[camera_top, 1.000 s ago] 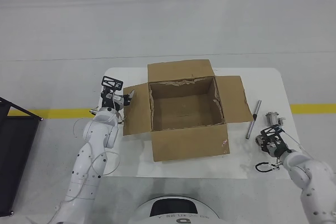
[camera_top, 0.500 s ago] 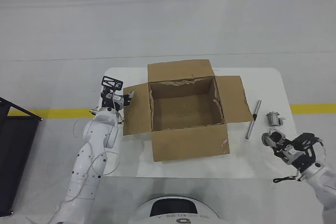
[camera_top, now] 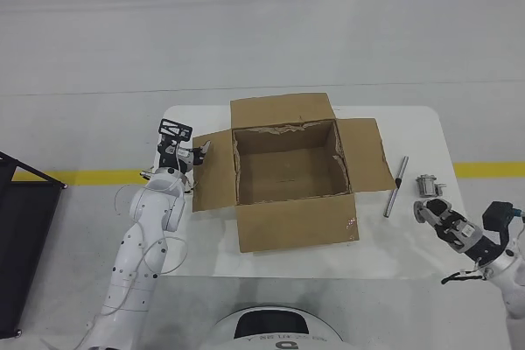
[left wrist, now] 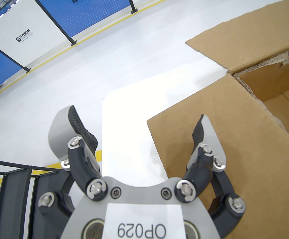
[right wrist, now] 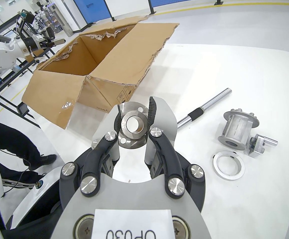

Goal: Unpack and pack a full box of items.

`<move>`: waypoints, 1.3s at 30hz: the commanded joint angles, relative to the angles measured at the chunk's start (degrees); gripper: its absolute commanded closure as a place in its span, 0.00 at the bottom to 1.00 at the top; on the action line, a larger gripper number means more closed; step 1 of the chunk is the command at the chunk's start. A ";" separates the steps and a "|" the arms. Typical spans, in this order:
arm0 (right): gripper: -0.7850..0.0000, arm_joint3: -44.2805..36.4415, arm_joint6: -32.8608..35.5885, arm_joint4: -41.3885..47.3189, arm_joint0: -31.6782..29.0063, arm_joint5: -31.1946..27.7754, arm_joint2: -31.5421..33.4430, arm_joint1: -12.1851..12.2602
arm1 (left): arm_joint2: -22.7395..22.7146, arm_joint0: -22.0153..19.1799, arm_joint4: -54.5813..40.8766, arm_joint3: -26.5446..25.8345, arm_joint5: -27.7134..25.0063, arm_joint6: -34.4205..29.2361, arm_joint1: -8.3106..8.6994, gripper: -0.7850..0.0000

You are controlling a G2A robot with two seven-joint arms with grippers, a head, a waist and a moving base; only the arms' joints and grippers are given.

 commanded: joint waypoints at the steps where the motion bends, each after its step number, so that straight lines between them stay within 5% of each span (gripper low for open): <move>1: 1.00 0.00 0.01 0.00 0.00 0.00 0.00 0.00 | 0.00 0.00 0.00 0.00 0.00 0.00 0.00 0.00; 9: 1.00 -10.33 -6.38 2.36 0.21 5.43 -5.33 -1.44 | 0.00 0.00 0.00 0.00 0.00 0.00 0.00 0.00; 23: 1.00 -31.48 10.88 -7.35 14.12 35.75 -28.83 -3.26 | 0.00 0.00 0.00 0.00 0.00 0.00 0.00 0.00; 30: 1.00 -19.36 20.03 -19.10 32.73 52.85 -48.35 -6.31 | 0.00 0.00 0.00 0.00 0.00 0.00 0.00 0.00; 39: 1.00 5.10 26.51 -23.31 51.17 62.73 -66.98 -12.42 | 0.00 0.00 0.00 0.00 0.00 0.00 0.00 0.00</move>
